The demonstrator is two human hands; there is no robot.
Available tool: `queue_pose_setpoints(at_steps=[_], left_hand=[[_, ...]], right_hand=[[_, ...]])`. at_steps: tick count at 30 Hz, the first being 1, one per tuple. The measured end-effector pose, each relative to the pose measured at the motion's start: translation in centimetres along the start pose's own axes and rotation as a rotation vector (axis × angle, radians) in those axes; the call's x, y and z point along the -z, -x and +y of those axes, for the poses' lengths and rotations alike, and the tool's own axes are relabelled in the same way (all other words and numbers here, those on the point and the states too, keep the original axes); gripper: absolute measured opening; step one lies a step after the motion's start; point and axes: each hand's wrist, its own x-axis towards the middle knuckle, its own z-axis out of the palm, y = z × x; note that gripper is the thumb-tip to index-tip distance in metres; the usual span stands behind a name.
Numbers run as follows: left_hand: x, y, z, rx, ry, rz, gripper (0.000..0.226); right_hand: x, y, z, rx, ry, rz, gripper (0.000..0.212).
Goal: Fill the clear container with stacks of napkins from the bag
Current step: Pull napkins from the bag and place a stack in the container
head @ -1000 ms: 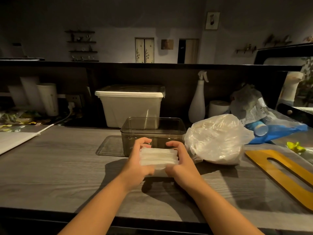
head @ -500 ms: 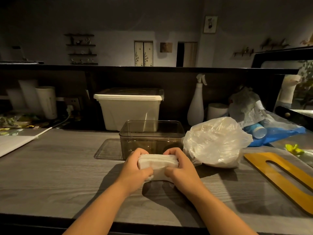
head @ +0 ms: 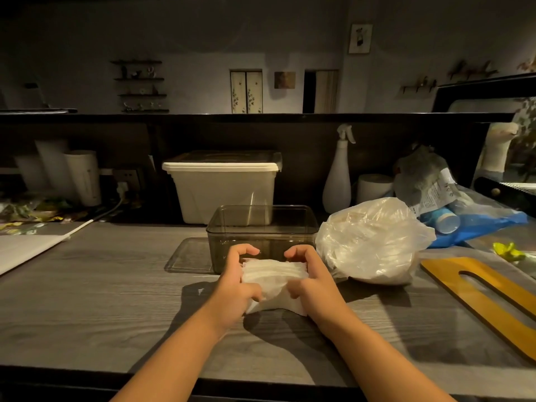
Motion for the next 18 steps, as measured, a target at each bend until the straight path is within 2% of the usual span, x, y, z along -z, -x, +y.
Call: queue_pose_setpoints(at_steps=[2, 5, 10, 13, 18], left_hand=[[-0.21, -0.25, -0.36, -0.038, -0.002, 0.039, 0.068], [-0.01, -0.38, -0.65, -0.063, 0.021, 0.101, 0.069], [-0.19, -0.26, -0.65, -0.059, 0.012, 0.049, 0.077], [-0.53, -0.61, -0.39, -0.038, 0.063, 0.079, 0.081], [-0.03, -0.47, -0.61, -0.041, 0.091, 0.060, 0.081]], right_hand=[[-0.16, -0.07, -0.09, 0.006, -0.038, 0.001, 0.053], [0.17, -0.02, 0.17, -0.004, -0.047, 0.028, 0.059], [0.47, 0.03, 0.43, -0.040, -0.060, 0.002, 0.071], [-0.13, -0.10, 0.28, -0.019, -0.065, -0.009, 0.078], [0.43, 0.27, 0.45, -0.037, -0.108, 0.029, 0.076]])
